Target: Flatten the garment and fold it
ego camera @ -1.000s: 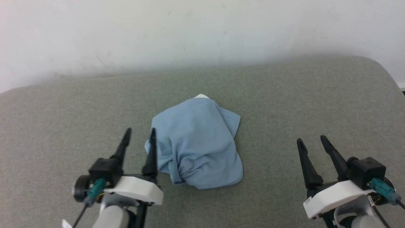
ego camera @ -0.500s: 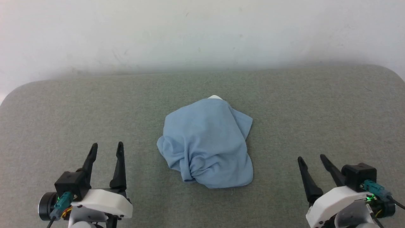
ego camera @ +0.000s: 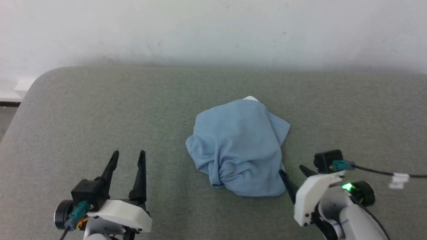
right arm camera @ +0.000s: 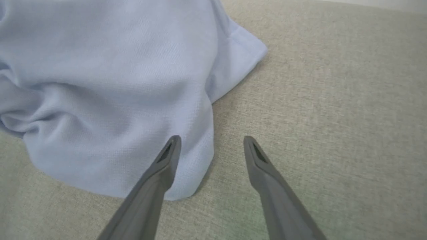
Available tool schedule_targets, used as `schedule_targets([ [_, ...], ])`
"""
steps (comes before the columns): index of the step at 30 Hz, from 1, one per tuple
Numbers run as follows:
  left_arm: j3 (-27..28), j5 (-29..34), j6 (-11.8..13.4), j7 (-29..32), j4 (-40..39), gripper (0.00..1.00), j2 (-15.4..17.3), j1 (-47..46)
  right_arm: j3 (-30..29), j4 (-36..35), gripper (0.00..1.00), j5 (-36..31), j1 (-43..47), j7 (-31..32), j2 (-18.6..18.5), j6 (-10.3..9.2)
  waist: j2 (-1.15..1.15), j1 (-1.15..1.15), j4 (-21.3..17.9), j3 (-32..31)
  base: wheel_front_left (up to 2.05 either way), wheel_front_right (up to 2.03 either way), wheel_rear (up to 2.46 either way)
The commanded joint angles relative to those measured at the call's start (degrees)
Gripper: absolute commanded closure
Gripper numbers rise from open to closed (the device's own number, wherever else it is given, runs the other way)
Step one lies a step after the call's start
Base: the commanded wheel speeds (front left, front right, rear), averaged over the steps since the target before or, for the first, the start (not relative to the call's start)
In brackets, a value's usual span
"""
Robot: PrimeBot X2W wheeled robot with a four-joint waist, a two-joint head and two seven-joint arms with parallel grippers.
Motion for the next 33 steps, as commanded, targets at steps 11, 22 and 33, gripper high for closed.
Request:
schedule_targets([
  [11, -1.22, -0.24, 0.24, -0.77, 0.43, 0.0, -0.93, -1.43, 9.03, 15.56, 1.0, 6.62, -7.34, 10.35, -0.34, -0.05, 0.0, 0.0, 2.89, 1.69, 0.0, 0.0, 0.0],
  [22, -1.19, -0.54, 1.16, -0.18, 1.32, 0.0, -0.68, -0.85, 1.06, 2.23, 1.0, 1.09, -5.13, -3.7, -3.24, -0.05, 0.0, 0.0, 0.31, 0.26, 0.0, 0.0, 0.0],
  [33, -1.08, -1.12, 1.86, 0.59, 1.14, 0.0, -0.05, 0.54, -11.84, -27.76, 1.0, -7.44, 18.77, 3.89, -0.23, -0.05, 0.0, 0.0, -2.96, -1.15, 0.0, 0.0, 0.0],
])
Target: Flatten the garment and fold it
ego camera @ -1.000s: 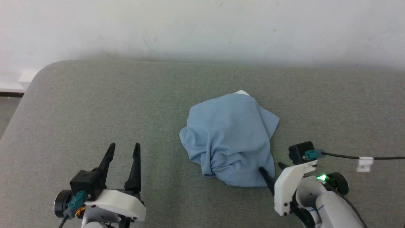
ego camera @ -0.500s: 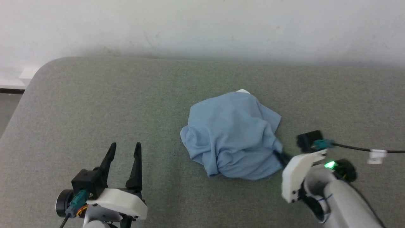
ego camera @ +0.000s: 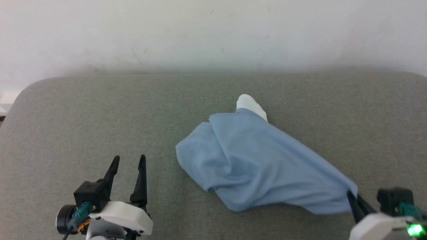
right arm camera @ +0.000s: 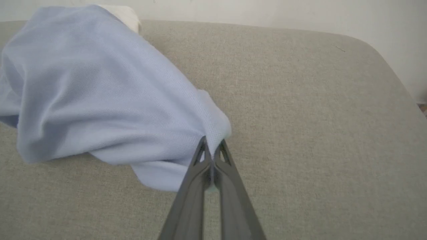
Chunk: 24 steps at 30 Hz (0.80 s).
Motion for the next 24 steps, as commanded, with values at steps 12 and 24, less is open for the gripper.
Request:
schedule_targets([
  [12, -0.01, -0.79, 0.99, 0.6, 0.7, 0.0, 0.66, 1.36, -2.81, 0.3, 0.0, 3.67, 12.62, 7.96, 0.43, -0.05, 0.0, 0.0, -0.71, -1.08, 0.0, 0.0, 0.0],
  [24, -0.26, -1.1, 1.75, 0.17, -0.08, 0.0, 0.21, 0.74, -2.72, 6.53, 0.0, 6.76, -2.31, 5.29, -2.21, -0.05, 0.0, 0.0, -0.21, 0.31, 0.0, 0.0, 0.0],
])
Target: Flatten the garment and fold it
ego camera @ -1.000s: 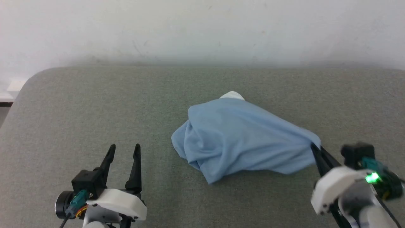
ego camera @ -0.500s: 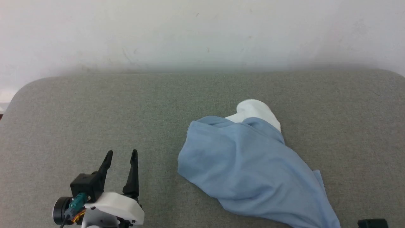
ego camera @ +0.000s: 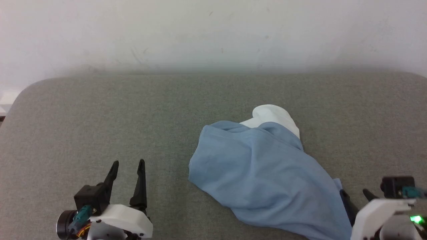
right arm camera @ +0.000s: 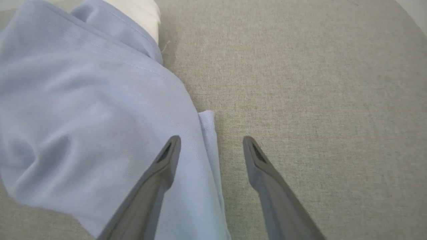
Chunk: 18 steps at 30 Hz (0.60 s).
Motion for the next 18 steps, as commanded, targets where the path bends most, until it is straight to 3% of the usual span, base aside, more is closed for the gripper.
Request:
schedule_targets([
  [1, -0.05, -0.31, 0.3, -0.54, -0.33, 0.0, -0.08, -0.77, 0.67, 2.9, 0.0, 0.82, -3.43, 1.2, -1.46, -0.05, 0.0, 0.0, 0.23, 1.05, 0.0, 0.0, 0.0],
  [7, -0.71, -0.26, 0.08, -1.28, 0.25, 0.0, -0.63, -2.33, 6.22, 17.9, 0.0, 5.5, -14.64, 5.12, -6.93, -0.05, 0.0, 0.0, 1.38, 2.8, 0.0, 0.0, 0.0],
  [12, -1.17, -0.45, -0.05, -1.98, 1.3, 0.0, -1.31, -3.16, 12.82, 28.09, 0.0, 9.91, -19.42, 10.16, -9.3, -0.05, 0.0, 0.0, 2.25, 3.21, 0.0, 0.0, 0.0],
  [15, -1.35, -0.66, -0.18, -2.3, 2.11, 0.0, -1.55, -3.33, 15.89, 31.89, 1.0, 12.92, -20.26, 13.94, -10.22, -0.05, 0.0, 0.0, 2.57, 2.75, 0.0, 0.0, 0.0],
  [18, -1.19, -0.92, -0.05, -2.61, 2.76, 0.0, -1.58, -3.05, 17.53, 31.91, 1.0, 14.85, -21.24, 13.06, -11.27, -0.05, 0.0, 0.0, 2.24, 1.86, 0.0, 0.0, 0.0],
])
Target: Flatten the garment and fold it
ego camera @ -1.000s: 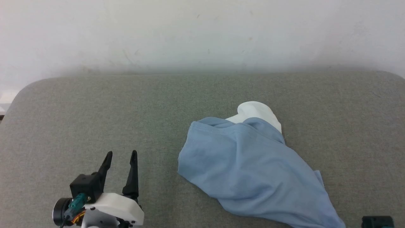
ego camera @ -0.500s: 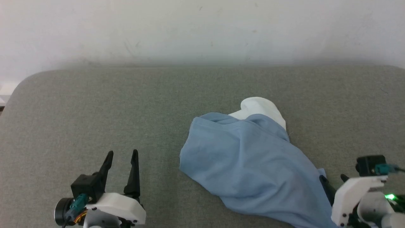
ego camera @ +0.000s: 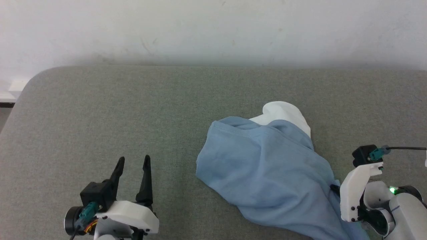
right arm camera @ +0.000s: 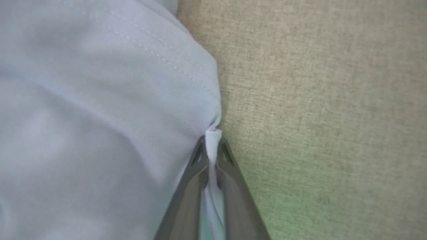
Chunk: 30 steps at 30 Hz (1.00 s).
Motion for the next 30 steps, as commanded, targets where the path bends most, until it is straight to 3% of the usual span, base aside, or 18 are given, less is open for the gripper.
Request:
schedule_targets([
  [1, 0.14, -0.24, 0.03, -0.51, 0.43, 0.0, 0.02, -0.61, 1.24, 1.25, 1.0, -0.18, 1.3, -1.96, 0.11, -0.08, 0.0, 0.0, -0.49, -0.91, 0.0, 0.0, 0.0],
  [7, 0.31, -0.49, 0.32, -0.59, 0.7, 0.0, 0.49, 0.46, -4.5, -7.52, 1.0, -7.1, -1.54, -18.97, -0.85, -0.08, 0.0, 0.0, -2.73, -3.44, 0.0, 0.0, 0.0],
  [12, 0.42, -0.68, 0.77, -0.03, 0.13, 0.0, 1.07, 1.65, -7.42, -23.82, 1.0, -12.13, 4.38, -22.14, 2.03, -0.08, 0.0, 0.0, -4.78, -5.22, 0.0, 0.0, 0.0],
  [17, 0.64, -1.0, 1.29, 0.67, -0.53, 0.0, 1.63, 2.97, -4.8, -41.22, 1.0, -13.27, 19.64, -15.97, 3.93, -0.08, 0.0, 0.0, -6.62, -6.32, 0.0, 0.0, 0.0],
  [21, 0.91, -1.22, 1.62, 1.35, -1.01, 0.0, 2.27, 3.65, -1.38, -48.06, 1.0, -10.93, 32.44, -7.92, 4.67, -0.08, 0.0, 0.0, -7.81, -6.61, 0.0, 0.0, 0.0],
  [29, 0.78, -1.5, 1.92, 2.59, -0.87, 0.0, 2.98, 3.97, 0.12, -45.73, 1.0, -5.66, 46.18, 4.25, 5.74, -0.08, 0.0, 0.0, -8.74, -7.14, 0.0, 0.0, 0.0],
  [30, 0.72, -1.55, 1.95, 2.72, -0.73, 0.0, 2.99, 3.99, 0.12, -44.72, 0.84, -5.75, 46.7, 4.6, 5.18, -0.08, 0.0, 0.0, -8.67, -7.26, 0.0, 0.0, 0.0],
])
